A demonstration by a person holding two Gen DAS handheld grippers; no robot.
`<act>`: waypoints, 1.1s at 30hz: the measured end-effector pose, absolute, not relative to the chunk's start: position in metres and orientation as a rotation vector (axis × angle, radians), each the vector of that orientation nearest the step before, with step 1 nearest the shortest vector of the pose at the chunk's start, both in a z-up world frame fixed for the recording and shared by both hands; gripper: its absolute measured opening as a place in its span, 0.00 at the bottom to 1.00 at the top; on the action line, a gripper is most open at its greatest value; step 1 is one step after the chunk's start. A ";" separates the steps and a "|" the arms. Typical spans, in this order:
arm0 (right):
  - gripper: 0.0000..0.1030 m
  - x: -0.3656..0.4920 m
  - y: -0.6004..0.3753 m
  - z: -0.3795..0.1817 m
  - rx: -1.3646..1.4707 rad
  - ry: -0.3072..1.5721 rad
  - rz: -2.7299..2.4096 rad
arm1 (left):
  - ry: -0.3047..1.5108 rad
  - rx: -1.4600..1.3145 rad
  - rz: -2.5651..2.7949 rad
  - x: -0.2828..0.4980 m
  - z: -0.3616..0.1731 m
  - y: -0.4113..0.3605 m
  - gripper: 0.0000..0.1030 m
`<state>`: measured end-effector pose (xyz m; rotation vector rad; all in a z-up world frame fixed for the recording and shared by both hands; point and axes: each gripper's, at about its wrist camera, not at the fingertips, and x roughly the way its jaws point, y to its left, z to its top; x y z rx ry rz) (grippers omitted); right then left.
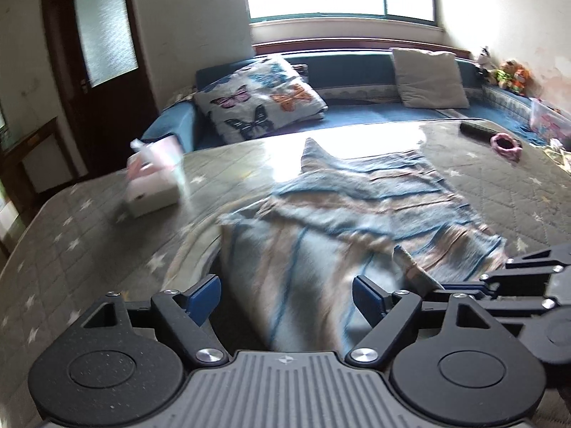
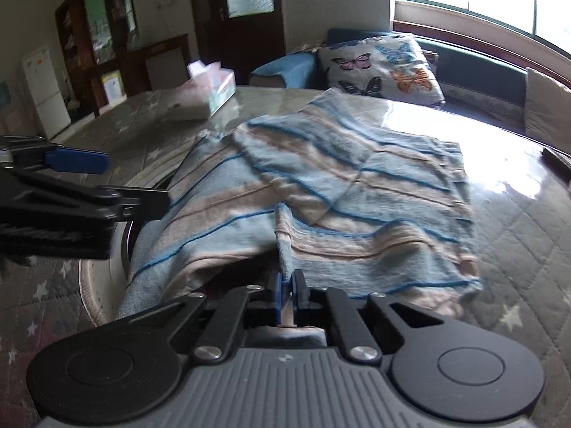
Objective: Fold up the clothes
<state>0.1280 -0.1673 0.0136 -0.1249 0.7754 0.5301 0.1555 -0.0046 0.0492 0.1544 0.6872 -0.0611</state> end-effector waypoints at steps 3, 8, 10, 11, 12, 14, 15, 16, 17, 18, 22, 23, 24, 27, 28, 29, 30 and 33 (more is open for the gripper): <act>0.03 0.125 -0.185 0.024 -0.098 0.747 0.513 | 0.671 0.177 -0.118 0.171 0.051 -0.025 0.79; 0.03 0.121 -0.224 0.038 -0.039 0.707 0.453 | 0.681 0.210 -0.188 0.204 0.039 -0.052 0.75; 0.03 0.120 -0.240 0.043 -0.013 0.696 0.428 | 0.682 0.237 -0.202 0.217 0.032 -0.063 0.75; 0.03 0.120 -0.246 0.044 -0.001 0.694 0.419 | 0.687 0.251 -0.206 0.223 0.028 -0.067 0.74; 0.03 0.119 -0.255 0.045 0.014 0.692 0.406 | 0.694 0.267 -0.209 0.229 0.023 -0.072 0.72; 0.03 0.117 -0.270 0.043 0.038 0.689 0.373 | 0.712 0.291 -0.218 0.240 0.013 -0.078 0.69; 0.03 0.116 -0.277 0.042 0.047 0.687 0.358 | 0.721 0.302 -0.220 0.244 0.008 -0.081 0.68; 0.03 0.115 -0.283 0.041 0.056 0.688 0.344 | 0.730 0.313 -0.221 0.248 0.003 -0.083 0.68; 0.03 0.115 -0.287 0.040 0.065 0.692 0.334 | 0.739 0.324 -0.221 0.252 -0.002 -0.085 0.66; 0.03 0.116 -0.291 0.039 0.072 0.694 0.327 | 0.748 0.332 -0.221 0.255 -0.006 -0.087 0.63; 0.03 0.116 -0.303 0.033 0.109 0.717 0.315 | 0.742 0.334 -0.221 0.258 -0.008 -0.086 0.44; 0.04 0.117 -0.304 0.031 0.122 0.724 0.322 | 0.746 0.333 -0.216 0.259 -0.008 -0.085 0.30; 0.05 0.118 -0.305 0.030 0.132 0.731 0.330 | 0.752 0.329 -0.213 0.259 -0.008 -0.082 0.22; 0.09 0.120 -0.305 0.026 0.174 0.745 0.359 | 0.759 0.297 -0.197 0.259 -0.005 -0.071 0.10; 0.09 0.123 -0.304 0.025 0.186 0.749 0.368 | 0.757 0.279 -0.194 0.258 -0.002 -0.067 0.10; 0.10 0.125 -0.303 0.024 0.197 0.753 0.374 | 0.753 0.263 -0.190 0.256 0.002 -0.063 0.08; 0.13 0.128 -0.302 0.023 0.206 0.756 0.380 | 0.746 0.251 -0.186 0.253 0.006 -0.059 0.07; 0.19 0.136 -0.297 0.020 0.212 0.755 0.399 | 0.717 0.216 -0.165 0.242 0.021 -0.046 0.03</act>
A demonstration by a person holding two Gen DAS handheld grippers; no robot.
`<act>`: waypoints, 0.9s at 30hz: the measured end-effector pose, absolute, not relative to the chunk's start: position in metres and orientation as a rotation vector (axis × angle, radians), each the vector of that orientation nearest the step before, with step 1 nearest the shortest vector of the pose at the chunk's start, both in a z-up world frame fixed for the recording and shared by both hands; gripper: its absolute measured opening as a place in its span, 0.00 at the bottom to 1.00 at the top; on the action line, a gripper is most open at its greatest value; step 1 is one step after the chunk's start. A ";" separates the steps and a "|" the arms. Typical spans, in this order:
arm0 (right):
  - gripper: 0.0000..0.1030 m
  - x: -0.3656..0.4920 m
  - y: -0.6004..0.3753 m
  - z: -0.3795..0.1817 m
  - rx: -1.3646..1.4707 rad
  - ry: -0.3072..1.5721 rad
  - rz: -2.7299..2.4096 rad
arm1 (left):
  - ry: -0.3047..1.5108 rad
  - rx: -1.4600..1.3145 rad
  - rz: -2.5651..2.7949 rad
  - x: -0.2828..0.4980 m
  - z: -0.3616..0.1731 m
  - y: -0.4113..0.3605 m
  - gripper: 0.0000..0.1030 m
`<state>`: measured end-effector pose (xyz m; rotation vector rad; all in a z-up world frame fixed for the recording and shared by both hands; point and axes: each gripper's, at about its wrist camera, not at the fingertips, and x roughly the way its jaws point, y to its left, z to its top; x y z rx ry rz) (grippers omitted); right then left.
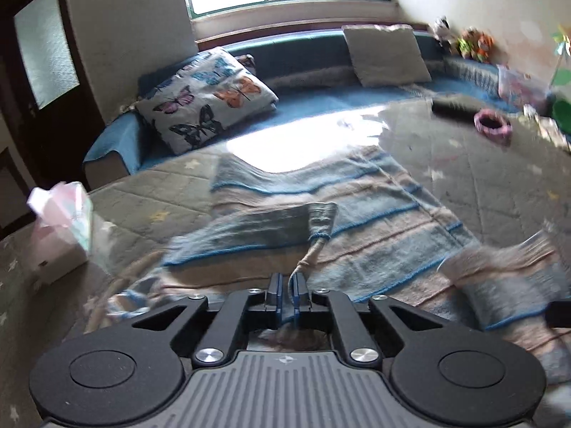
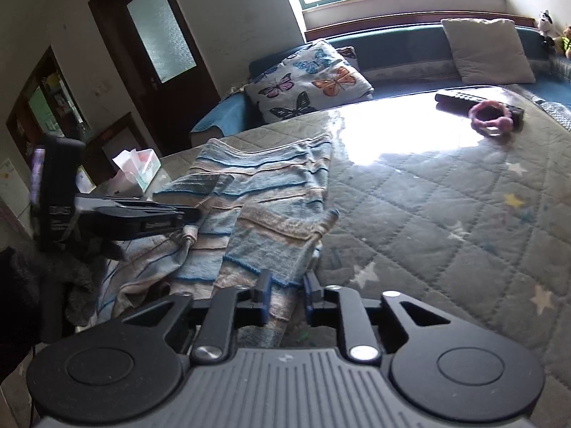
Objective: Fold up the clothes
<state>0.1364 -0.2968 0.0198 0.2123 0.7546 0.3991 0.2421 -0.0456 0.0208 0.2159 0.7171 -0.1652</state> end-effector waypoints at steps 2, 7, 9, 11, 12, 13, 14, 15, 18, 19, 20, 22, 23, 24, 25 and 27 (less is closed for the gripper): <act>0.16 0.140 -0.293 0.017 0.213 0.755 0.408 | 0.699 0.184 -0.133 0.234 0.032 -0.032 0.02; 0.03 0.134 -0.293 0.021 0.228 0.735 0.381 | 0.663 0.077 -0.020 0.208 0.057 0.020 0.01; 0.02 0.127 -0.298 0.027 0.232 0.716 0.362 | 0.657 0.040 0.016 0.198 0.064 0.038 0.01; 0.02 0.122 -0.303 0.031 0.238 0.701 0.335 | 0.666 0.013 0.008 0.190 0.067 0.046 0.01; 0.02 0.119 -0.306 0.033 0.244 0.693 0.322 | 0.670 0.017 -0.006 0.188 0.067 0.044 0.01; 0.02 0.116 -0.310 0.035 0.254 0.685 0.310 | 0.674 0.030 -0.023 0.186 0.066 0.038 0.01; 0.02 0.113 -0.313 0.038 0.259 0.674 0.297 | 0.678 0.047 -0.043 0.185 0.065 0.031 0.02; 0.02 0.109 -0.316 0.040 0.256 0.663 0.285 | 0.679 0.063 -0.067 0.187 0.063 0.021 0.03; 0.02 0.099 -0.322 0.043 0.238 0.655 0.258 | 0.690 0.120 -0.147 0.195 0.055 -0.013 0.07; 0.02 0.096 -0.324 0.043 0.232 0.655 0.250 | 0.698 0.140 -0.170 0.200 0.050 -0.026 0.09; 0.02 0.094 -0.326 0.042 0.230 0.659 0.245 | 0.707 0.160 -0.188 0.206 0.045 -0.037 0.14; 0.02 0.092 -0.331 0.037 0.238 0.680 0.241 | 0.728 0.195 -0.209 0.219 0.034 -0.058 0.25; 0.02 0.092 -0.333 0.033 0.243 0.692 0.239 | 0.739 0.211 -0.212 0.227 0.028 -0.065 0.28; 0.02 0.094 -0.334 0.030 0.251 0.703 0.239 | 0.749 0.228 -0.217 0.235 0.022 -0.072 0.28; 0.03 0.095 -0.335 0.027 0.260 0.710 0.243 | 0.758 0.245 -0.216 0.241 0.017 -0.077 0.29; 0.04 0.099 -0.337 0.021 0.277 0.725 0.251 | 0.783 0.261 -0.206 0.254 0.007 -0.082 0.35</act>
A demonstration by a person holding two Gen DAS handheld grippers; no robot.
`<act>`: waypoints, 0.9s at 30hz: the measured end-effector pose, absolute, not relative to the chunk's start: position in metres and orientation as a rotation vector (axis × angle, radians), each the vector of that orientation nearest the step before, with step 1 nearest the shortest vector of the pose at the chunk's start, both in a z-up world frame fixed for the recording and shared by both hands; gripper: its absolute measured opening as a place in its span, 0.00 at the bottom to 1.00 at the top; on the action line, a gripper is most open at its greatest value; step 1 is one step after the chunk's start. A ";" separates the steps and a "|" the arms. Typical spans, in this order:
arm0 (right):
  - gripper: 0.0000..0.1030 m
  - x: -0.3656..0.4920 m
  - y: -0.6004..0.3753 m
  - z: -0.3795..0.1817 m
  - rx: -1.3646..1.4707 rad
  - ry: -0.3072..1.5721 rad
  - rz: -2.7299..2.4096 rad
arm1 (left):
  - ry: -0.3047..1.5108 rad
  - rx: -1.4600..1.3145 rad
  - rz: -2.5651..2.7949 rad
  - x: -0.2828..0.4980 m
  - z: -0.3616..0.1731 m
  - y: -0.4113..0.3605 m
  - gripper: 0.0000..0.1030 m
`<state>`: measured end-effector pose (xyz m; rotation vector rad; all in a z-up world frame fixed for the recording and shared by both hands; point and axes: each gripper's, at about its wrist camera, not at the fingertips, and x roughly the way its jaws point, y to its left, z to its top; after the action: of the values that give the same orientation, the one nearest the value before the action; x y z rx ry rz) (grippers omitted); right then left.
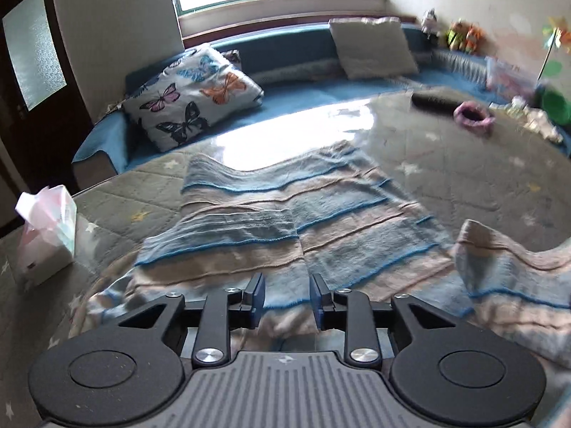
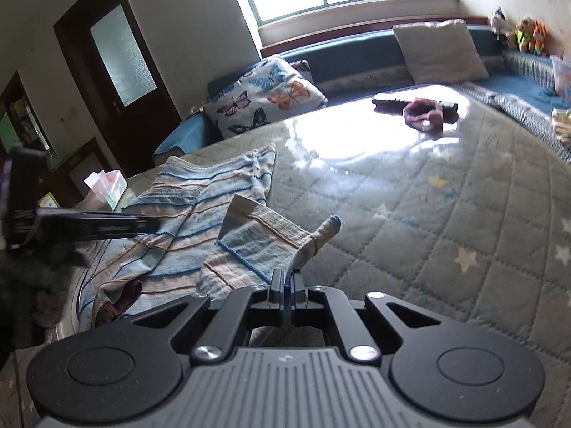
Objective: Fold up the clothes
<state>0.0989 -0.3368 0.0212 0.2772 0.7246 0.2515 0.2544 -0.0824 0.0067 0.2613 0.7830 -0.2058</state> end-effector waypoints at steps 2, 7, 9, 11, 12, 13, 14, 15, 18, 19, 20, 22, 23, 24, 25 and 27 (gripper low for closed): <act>0.07 0.103 -0.337 0.017 0.296 0.733 0.268 | 0.812 0.258 -0.209 0.263 -0.003 -0.083 0.40; 0.12 0.116 -0.335 0.007 0.349 0.755 0.306 | 0.796 0.268 -0.202 0.265 -0.007 -0.079 0.17; 0.24 0.121 -0.334 0.003 0.375 0.761 0.318 | 0.793 0.263 -0.193 0.264 -0.006 -0.074 0.05; 0.24 0.126 -0.334 -0.001 0.396 0.764 0.324 | 0.779 0.236 -0.181 0.260 0.001 -0.066 0.03; 0.24 0.128 -0.333 -0.003 0.401 0.762 0.323 | 0.768 0.219 -0.173 0.257 0.007 -0.060 0.03; 0.24 0.130 -0.332 -0.004 0.405 0.762 0.321 | 0.755 0.201 -0.164 0.254 0.013 -0.054 0.03; 0.24 0.132 -0.332 -0.004 0.405 0.764 0.315 | 0.742 0.181 -0.154 0.250 0.019 -0.047 0.02; 0.16 0.133 -0.331 -0.005 0.406 0.764 0.313 | 0.727 0.159 -0.141 0.245 0.026 -0.038 0.02; 0.04 0.130 -0.332 -0.002 0.406 0.749 0.306 | 0.682 0.086 -0.090 0.225 0.048 -0.007 0.02; 0.03 0.127 -0.333 0.001 0.403 0.738 0.299 | 0.669 0.059 -0.069 0.218 0.055 0.005 0.02; 0.03 0.124 -0.334 0.004 0.401 0.728 0.293 | 0.656 0.031 -0.046 0.210 0.062 0.018 0.02; 0.02 0.117 -0.338 0.011 0.396 0.709 0.279 | 0.635 -0.022 0.004 0.190 0.072 0.045 0.02; 0.02 0.114 -0.340 0.014 0.394 0.701 0.273 | 0.625 -0.047 0.030 0.180 0.077 0.058 0.02; 0.02 0.110 -0.341 0.017 0.389 0.692 0.268 | 0.615 -0.072 0.055 0.169 0.081 0.071 0.02; 0.02 0.104 -0.343 0.022 0.381 0.678 0.261 | 0.606 -0.093 0.081 0.159 0.085 0.083 0.02; 0.02 0.092 -0.347 0.032 0.366 0.652 0.248 | 0.596 -0.135 0.123 0.137 0.089 0.107 0.02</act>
<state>0.0921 -0.3475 0.0318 0.3656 0.6515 0.2483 0.1374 0.1067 0.0894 -0.1351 0.5960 0.1234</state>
